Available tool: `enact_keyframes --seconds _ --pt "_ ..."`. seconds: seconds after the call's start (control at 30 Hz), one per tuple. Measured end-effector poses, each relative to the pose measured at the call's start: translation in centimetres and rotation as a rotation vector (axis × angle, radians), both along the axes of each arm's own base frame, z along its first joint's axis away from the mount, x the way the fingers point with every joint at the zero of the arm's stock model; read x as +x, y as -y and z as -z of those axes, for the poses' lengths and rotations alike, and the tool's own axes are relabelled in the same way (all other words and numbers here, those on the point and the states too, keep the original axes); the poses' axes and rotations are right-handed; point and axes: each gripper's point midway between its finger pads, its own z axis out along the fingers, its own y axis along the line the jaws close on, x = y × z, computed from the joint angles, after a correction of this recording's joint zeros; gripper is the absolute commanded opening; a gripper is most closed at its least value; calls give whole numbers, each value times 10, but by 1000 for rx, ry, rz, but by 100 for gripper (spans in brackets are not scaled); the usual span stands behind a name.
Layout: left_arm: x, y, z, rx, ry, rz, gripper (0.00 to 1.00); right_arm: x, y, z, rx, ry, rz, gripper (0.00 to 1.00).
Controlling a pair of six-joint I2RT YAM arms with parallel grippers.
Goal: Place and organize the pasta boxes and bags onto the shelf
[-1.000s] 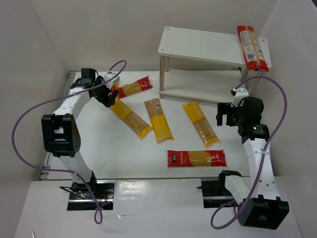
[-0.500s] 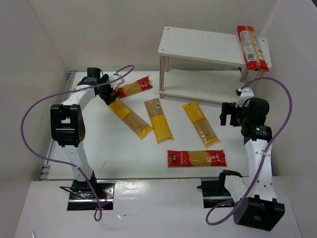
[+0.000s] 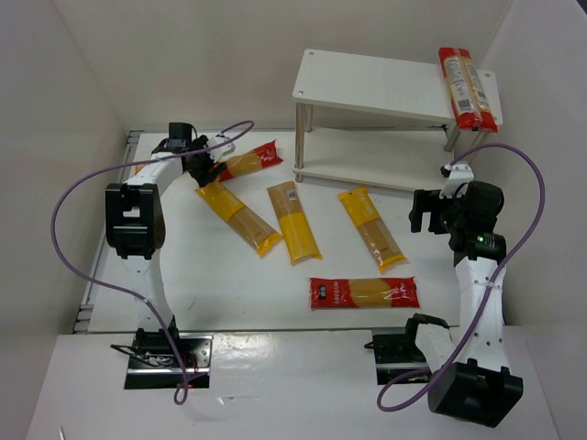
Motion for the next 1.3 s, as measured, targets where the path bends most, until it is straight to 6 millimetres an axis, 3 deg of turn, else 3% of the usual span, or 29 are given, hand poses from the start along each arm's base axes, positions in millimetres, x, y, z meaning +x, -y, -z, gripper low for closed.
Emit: enact_keyframes --seconds 0.27,0.5,0.63,0.67,0.8,0.83,0.97,1.1,1.23,1.3 --pt "17 -5 12 21 5 -18 77 0 0 0 6 2 -6 100" --pt "37 -6 6 25 26 -24 70 0 1 0 8 3 -1 100" --pt "32 -5 11 28 3 -16 43 0 2 0 8 2 -1 100" --pt "29 -5 16 35 -7 -7 25 0 2 0 8 2 -1 100" --pt "19 -2 25 52 -6 30 4 0 2 0 8 2 -1 100" --pt "14 0 24 54 0 40 0 0 2 0 7 2 -3 100" --pt "-16 7 22 66 -12 72 0 0 2 0 6 2 -4 100" --pt "-64 9 19 59 -72 86 0 0 1 0 7 4 -8 100" --pt "-124 3 -3 48 -130 58 0 -1 -1 -2 6 11 -20 100" --pt "-142 3 -23 39 -124 40 0 -2 -3 -5 6 22 -32 100"
